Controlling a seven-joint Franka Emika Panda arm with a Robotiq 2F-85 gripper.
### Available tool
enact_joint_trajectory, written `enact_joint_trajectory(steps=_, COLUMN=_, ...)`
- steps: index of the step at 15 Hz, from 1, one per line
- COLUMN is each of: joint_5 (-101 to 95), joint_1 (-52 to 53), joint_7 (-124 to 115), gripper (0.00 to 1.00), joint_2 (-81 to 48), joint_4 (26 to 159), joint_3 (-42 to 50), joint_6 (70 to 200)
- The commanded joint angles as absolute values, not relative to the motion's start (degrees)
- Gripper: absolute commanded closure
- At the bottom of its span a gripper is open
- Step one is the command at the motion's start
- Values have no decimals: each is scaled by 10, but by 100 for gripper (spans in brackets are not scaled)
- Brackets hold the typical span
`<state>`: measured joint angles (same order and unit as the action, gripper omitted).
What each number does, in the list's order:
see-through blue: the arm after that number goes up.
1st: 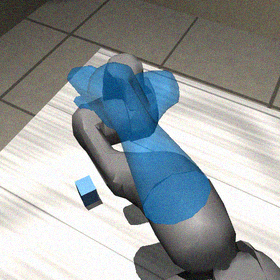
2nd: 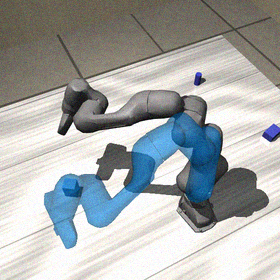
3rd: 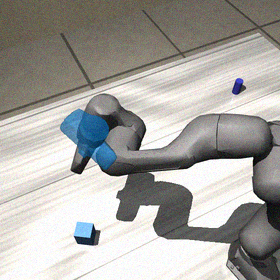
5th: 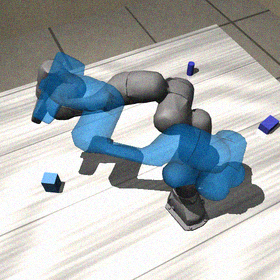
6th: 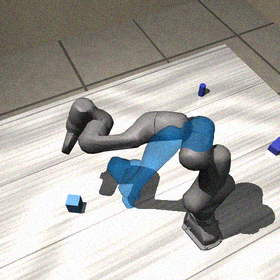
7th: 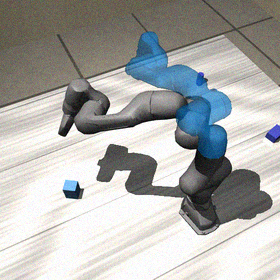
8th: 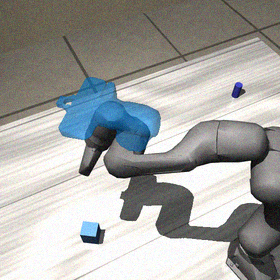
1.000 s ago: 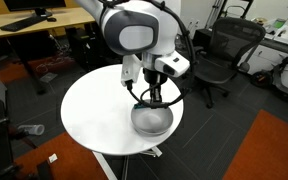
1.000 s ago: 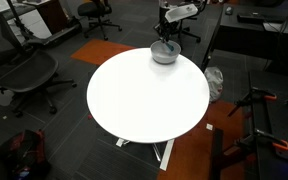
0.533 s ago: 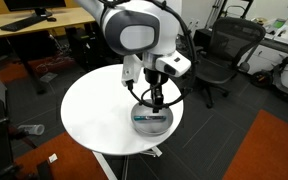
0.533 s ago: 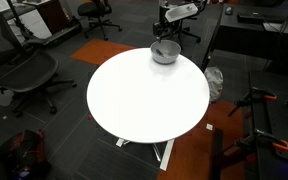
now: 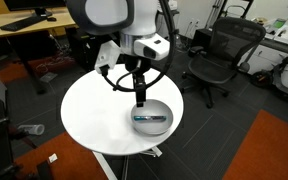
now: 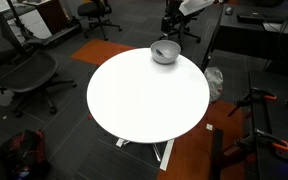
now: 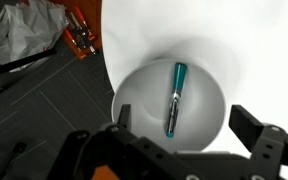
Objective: Pick up the marker from the table and put it in the bowl
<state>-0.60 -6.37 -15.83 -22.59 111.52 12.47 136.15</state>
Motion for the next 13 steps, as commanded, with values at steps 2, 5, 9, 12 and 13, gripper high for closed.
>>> enact_joint_trajectory(steps=2, joint_5=-45, joint_1=-50, joint_7=-152, gripper=0, joint_2=-96, joint_4=1253, joint_3=121, joint_6=1373)
enact_joint_trajectory(steps=5, joint_5=-50, joint_1=-52, joint_7=-147, gripper=0, joint_2=-48, joint_4=1305, joint_3=112, joint_6=1379)
enact_joint_trajectory(steps=9, joint_5=-44, joint_1=-57, joint_7=-135, gripper=0, joint_2=-12, joint_4=1347, joint_3=101, joint_6=1382)
enact_joint_trajectory(steps=12, joint_5=-42, joint_1=-59, joint_7=-148, gripper=0, joint_2=-32, joint_4=1325, joint_3=99, joint_6=1366)
enact_joint_trajectory(steps=13, joint_5=-42, joint_1=-59, joint_7=-148, gripper=0, joint_2=-30, joint_4=1328, joint_3=99, joint_6=1366)
